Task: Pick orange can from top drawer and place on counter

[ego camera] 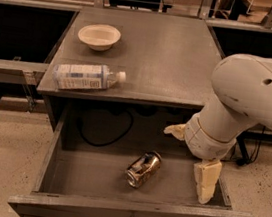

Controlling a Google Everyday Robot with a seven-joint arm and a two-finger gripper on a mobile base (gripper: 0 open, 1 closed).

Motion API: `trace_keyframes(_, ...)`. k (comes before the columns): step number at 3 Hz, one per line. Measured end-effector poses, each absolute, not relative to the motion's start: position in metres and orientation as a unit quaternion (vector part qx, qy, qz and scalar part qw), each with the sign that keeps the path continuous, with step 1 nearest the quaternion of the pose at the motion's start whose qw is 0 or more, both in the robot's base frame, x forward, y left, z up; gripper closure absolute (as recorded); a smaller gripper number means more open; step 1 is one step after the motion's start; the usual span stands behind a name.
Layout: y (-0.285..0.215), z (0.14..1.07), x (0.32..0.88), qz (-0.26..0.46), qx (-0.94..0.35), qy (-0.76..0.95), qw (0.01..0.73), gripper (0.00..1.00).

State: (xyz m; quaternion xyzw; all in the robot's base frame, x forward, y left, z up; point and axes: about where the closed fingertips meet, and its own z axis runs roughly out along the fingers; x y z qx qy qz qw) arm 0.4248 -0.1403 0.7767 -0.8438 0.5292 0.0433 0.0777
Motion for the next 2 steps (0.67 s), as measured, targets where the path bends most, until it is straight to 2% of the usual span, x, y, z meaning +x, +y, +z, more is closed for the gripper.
trace_keyframes(2,-0.097,0.730,0.446,0.041,-0.945,0.316,0.067,0.00)
